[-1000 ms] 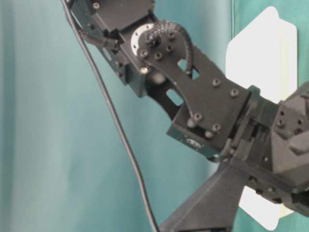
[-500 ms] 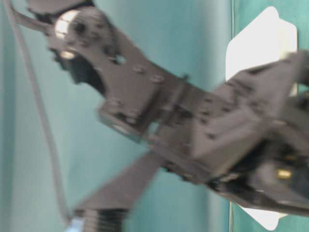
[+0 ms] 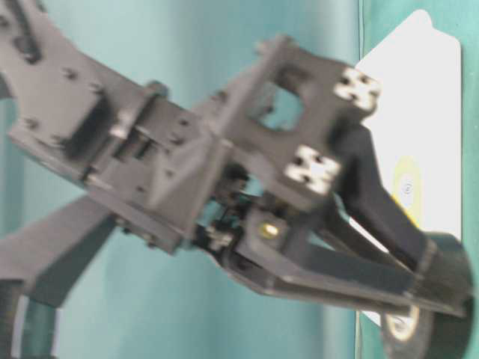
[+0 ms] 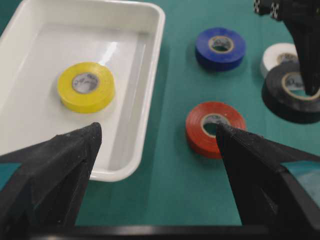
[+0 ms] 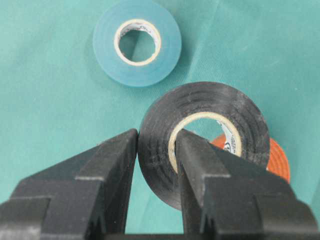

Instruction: Pick up the tape from a random location and place it into the white case.

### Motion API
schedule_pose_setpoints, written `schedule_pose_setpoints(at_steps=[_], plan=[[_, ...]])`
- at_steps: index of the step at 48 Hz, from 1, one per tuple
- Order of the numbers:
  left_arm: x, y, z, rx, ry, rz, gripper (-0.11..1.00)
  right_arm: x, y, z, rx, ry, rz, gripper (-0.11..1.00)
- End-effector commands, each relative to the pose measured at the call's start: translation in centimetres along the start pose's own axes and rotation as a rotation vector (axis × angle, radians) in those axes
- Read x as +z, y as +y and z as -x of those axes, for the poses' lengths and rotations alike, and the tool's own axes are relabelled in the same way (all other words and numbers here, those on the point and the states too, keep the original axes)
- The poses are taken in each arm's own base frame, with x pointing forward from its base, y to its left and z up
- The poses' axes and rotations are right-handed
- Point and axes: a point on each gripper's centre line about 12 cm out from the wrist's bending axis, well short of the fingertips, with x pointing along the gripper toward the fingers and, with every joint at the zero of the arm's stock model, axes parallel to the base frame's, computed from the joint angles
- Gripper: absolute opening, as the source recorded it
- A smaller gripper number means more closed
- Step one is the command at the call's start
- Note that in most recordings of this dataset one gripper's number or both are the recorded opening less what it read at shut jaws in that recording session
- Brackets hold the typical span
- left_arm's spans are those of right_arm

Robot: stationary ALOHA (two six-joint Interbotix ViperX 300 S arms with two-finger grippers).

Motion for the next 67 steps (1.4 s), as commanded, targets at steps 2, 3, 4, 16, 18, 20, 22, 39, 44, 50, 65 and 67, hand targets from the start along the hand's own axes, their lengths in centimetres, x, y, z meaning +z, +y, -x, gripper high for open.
schedule_pose_setpoints(at_steps=[2, 3, 4, 16, 18, 20, 22, 39, 44, 50, 65, 67], plan=[[0.5, 0.0, -0.1, 0.0, -0.014, 0.0, 0.96, 2.2, -0.2, 3.6, -0.005, -0.074, -0.001, 0.26], [0.5, 0.0, -0.1, 0.0, -0.014, 0.0, 0.96, 2.3, -0.2, 3.8, -0.005, -0.076, 0.001, 0.26], [0.5, 0.0, -0.1, 0.0, -0.014, 0.002, 0.96, 2.4, -0.2, 4.0, -0.006, -0.077, 0.001, 0.26], [0.5, 0.0, -0.1, 0.0, -0.014, 0.002, 0.96, 3.3, -0.4, 7.2, -0.017, -0.101, 0.008, 0.26], [0.5, 0.0, -0.1, 0.0, -0.014, 0.002, 0.96, 3.4, -0.4, 7.7, -0.018, -0.105, 0.008, 0.26], [0.5, 0.0, -0.1, 0.0, -0.014, 0.002, 0.96, 3.6, -0.4, 8.4, -0.02, -0.112, 0.008, 0.26], [0.5, 0.0, -0.1, 0.0, -0.014, 0.002, 0.96, 3.7, -0.5, 9.0, -0.021, -0.118, 0.006, 0.26], [0.5, 0.0, -0.1, 0.0, -0.014, 0.002, 0.96, 4.6, -0.7, 13.6, -0.033, -0.175, 0.012, 0.26], [0.4, 0.0, -0.1, 0.0, -0.012, 0.0, 0.96, 4.6, -0.8, 13.8, -0.037, -0.175, 0.012, 0.26], [0.4, 0.0, -0.1, 0.0, -0.012, 0.002, 0.96, 4.6, -0.7, 13.8, -0.037, -0.175, 0.014, 0.26], [0.4, 0.0, -0.1, 0.0, -0.012, 0.002, 0.96, 4.6, -0.7, 13.7, -0.037, -0.174, 0.014, 0.26], [0.5, 0.0, -0.1, 0.0, -0.014, 0.002, 0.96, 4.6, -0.7, 13.8, -0.037, -0.175, 0.013, 0.26]])
